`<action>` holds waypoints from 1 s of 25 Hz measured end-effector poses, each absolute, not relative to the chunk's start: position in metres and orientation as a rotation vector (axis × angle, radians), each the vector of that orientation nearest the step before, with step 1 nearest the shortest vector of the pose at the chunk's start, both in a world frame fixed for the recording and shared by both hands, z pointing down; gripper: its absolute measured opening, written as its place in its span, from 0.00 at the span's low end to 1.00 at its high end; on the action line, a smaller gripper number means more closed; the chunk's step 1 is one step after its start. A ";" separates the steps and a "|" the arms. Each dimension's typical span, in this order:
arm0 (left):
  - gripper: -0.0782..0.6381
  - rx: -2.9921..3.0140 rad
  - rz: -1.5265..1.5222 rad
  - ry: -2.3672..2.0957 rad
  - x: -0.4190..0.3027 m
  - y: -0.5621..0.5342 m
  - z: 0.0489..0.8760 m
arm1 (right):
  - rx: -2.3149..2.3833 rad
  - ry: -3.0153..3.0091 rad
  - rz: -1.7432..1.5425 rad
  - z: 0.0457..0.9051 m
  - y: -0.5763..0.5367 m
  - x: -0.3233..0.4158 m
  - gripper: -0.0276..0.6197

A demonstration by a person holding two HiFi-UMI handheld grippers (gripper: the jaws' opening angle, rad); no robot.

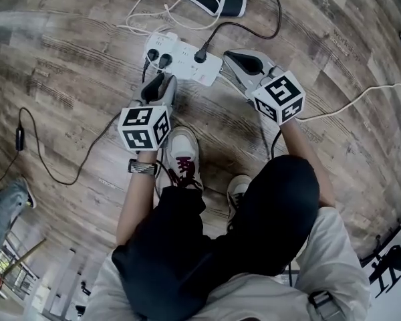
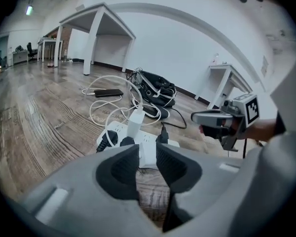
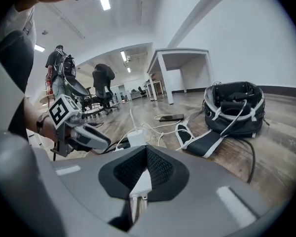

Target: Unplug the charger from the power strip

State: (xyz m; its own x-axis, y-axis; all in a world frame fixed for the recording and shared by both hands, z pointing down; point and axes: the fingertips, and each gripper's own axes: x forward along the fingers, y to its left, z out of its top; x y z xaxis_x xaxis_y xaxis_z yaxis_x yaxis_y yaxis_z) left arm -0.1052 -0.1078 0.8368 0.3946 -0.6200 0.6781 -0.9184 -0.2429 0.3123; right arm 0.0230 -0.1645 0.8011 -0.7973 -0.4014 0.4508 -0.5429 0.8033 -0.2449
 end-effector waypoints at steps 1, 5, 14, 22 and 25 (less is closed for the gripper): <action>0.25 1.979 0.554 -1.333 -0.106 -0.109 0.833 | 0.732 -2.616 0.501 0.793 -0.169 0.027 0.05; 0.22 2.048 0.585 -1.392 -0.109 -0.122 0.814 | 0.802 -2.618 0.434 0.770 -0.187 0.042 0.05; 0.12 2.250 0.534 -1.532 -0.109 -0.191 0.735 | 0.987 -2.631 0.310 0.704 -0.226 0.064 0.05; 0.12 2.391 0.461 -1.584 -0.107 -0.214 0.598 | 1.181 -2.645 0.194 0.543 -0.234 0.062 0.05; 0.12 2.395 0.462 -1.588 -0.111 -0.214 0.535 | 1.183 -2.669 0.165 0.469 -0.230 0.052 0.05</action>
